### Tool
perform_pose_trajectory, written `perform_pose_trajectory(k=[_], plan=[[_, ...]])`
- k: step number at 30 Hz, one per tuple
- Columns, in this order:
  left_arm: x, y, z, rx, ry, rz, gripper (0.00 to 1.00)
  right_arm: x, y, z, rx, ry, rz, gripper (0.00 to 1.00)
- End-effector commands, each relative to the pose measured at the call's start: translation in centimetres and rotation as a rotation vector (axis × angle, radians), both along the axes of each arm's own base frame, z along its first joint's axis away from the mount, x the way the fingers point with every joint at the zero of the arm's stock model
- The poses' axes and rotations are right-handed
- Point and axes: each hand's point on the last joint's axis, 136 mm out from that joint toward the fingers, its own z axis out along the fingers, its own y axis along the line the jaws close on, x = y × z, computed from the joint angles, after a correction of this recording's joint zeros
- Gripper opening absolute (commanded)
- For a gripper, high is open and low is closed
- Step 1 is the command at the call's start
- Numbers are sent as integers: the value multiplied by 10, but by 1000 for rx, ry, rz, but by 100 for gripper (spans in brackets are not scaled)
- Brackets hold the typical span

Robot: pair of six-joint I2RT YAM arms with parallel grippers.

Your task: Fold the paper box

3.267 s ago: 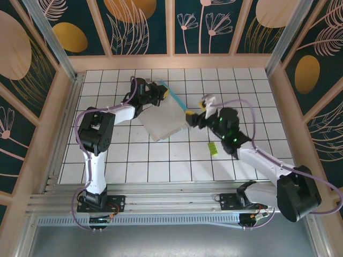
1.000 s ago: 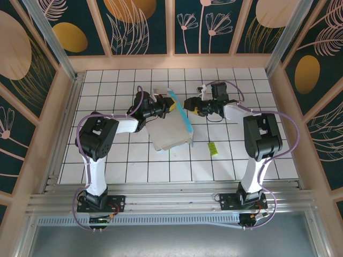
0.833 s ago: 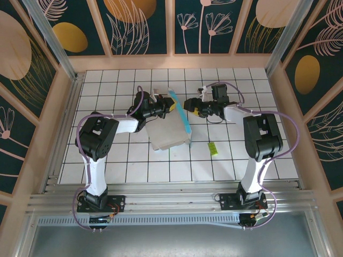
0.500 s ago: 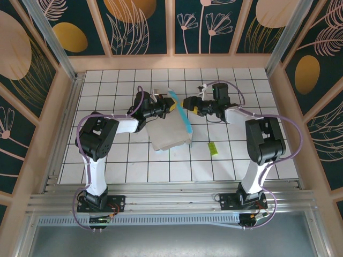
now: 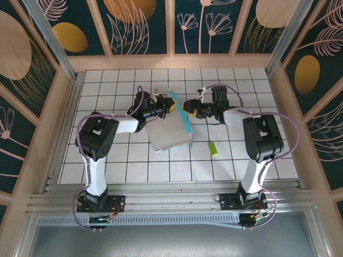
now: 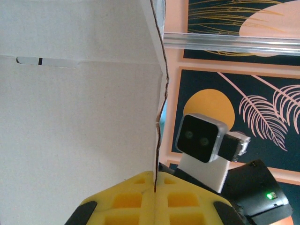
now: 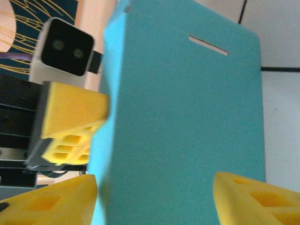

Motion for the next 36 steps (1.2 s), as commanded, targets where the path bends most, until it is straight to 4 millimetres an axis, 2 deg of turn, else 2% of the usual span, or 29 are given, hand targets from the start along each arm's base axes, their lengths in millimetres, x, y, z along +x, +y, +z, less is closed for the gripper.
perform_pose_trajectory(k=[1, 6, 8, 12, 15, 18, 22, 24, 26, 30, 36], plan=[[-3, -3, 13, -12, -35, -8, 0, -4, 6, -11, -4, 16, 13, 64], [-3, -3, 12, -1, -40, -7, 1, -2, 5, -13, -13, 20, 7, 58], [-2, -2, 12, 12, -48, -4, 10, -3, 4, -14, -19, 19, 6, 58], [6, 7, 19, 119, -101, 24, 36, -4, 2, -17, -39, 24, 0, 56], [17, 27, 32, 265, -174, 79, 49, -5, 0, -19, -49, 25, -2, 56], [30, 56, 50, 452, -260, 152, 56, -7, 1, -20, -49, 28, 3, 56], [49, 85, 73, 760, -395, 176, 55, -7, 2, -17, -45, 24, 7, 56], [56, 83, 80, 880, -501, 87, 52, -6, 3, -15, -44, 22, 7, 56], [58, 72, 82, 926, -582, -44, 52, -7, 4, -13, -43, 19, 10, 56], [55, 47, 67, 953, -665, -321, 50, -7, 4, -12, -46, 20, 14, 57], [61, 33, 33, 974, -640, -520, 44, -8, 3, -11, -49, 20, 16, 57]])
